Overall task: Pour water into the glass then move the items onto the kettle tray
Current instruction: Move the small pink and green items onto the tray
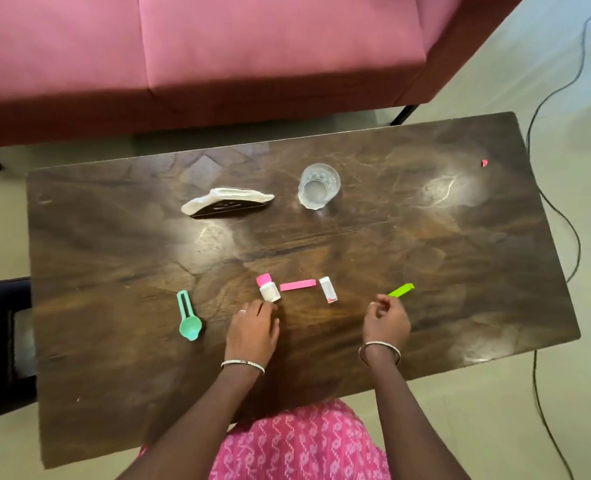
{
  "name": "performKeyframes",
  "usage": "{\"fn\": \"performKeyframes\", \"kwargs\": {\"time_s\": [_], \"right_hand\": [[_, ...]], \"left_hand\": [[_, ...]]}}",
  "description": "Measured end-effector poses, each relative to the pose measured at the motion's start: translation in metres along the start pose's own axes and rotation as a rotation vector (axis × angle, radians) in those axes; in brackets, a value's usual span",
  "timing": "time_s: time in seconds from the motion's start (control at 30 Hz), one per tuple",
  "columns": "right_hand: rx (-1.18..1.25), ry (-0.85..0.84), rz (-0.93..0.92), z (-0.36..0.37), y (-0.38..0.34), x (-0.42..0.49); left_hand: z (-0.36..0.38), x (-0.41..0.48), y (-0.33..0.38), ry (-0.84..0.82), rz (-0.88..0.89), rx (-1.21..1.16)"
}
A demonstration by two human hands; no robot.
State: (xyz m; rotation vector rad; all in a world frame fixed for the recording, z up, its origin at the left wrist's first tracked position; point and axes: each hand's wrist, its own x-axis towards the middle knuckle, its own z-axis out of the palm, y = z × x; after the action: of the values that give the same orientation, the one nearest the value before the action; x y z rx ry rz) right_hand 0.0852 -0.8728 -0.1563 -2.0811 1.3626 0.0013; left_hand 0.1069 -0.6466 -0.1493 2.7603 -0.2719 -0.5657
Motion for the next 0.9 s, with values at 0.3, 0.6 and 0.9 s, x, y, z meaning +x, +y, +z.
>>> {"fn": "performKeyframes", "kwargs": {"time_s": [0.3,0.6,0.9], "right_hand": [[-0.033,0.096,0.342,0.007,0.015,0.072],[0.081,0.015,0.351,0.012,0.029,0.085],[0.446,-0.276,0.149,-0.009,0.002,-0.002]], "left_hand": [[0.035,0.069,0.04,0.152,0.163,0.367],[0.045,0.083,0.045,0.179,0.158,0.408],[0.011,0.056,0.05,0.112,-0.096,-0.438]]}}
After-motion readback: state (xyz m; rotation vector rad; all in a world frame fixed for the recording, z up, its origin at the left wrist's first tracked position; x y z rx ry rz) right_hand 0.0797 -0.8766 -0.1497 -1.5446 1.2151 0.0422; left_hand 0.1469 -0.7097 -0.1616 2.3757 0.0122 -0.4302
